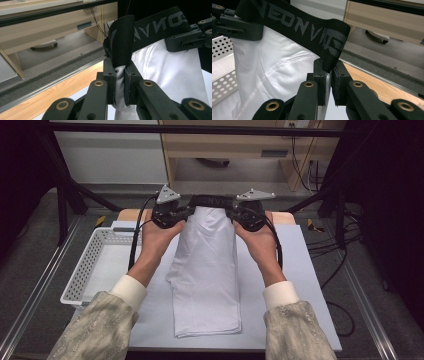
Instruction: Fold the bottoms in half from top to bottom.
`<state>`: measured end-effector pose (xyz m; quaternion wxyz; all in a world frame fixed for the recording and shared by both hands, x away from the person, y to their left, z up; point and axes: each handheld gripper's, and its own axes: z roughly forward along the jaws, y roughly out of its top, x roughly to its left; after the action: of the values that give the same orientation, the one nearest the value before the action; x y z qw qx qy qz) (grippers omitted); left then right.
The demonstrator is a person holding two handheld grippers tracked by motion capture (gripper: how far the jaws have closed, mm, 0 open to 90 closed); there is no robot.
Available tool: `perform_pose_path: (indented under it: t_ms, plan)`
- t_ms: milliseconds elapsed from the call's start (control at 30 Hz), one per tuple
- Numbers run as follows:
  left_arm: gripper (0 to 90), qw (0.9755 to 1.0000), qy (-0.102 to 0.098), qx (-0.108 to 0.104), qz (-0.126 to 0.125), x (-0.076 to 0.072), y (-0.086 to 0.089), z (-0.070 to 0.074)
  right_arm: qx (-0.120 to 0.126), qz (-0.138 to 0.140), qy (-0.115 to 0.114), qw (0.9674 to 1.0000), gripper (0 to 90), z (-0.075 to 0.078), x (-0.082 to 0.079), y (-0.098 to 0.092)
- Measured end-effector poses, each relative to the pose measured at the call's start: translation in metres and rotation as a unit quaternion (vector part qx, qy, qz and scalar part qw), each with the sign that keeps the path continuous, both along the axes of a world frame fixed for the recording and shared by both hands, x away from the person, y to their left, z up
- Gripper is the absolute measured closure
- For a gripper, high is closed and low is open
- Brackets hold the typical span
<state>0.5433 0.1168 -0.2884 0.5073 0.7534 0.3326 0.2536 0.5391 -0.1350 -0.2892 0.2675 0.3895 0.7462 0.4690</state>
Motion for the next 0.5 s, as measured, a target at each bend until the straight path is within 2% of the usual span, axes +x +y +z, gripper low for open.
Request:
perform_pose_path:
  t_ms: [233, 500]
  plan:
    - [82.3, 1.0000, -0.002, 0.008, -0.001, 0.000, 0.001, -0.002, -0.004, 0.000, 0.000, 1.0000, 83.1, -0.003, 0.001, 0.001]
    - [82.2, 0.9999, 0.008, 0.005, -0.005, 0.002, -0.002, -0.014, -0.004, -0.001, 0.008, 1.0000, 83.1, -0.015, 0.002, -0.002]
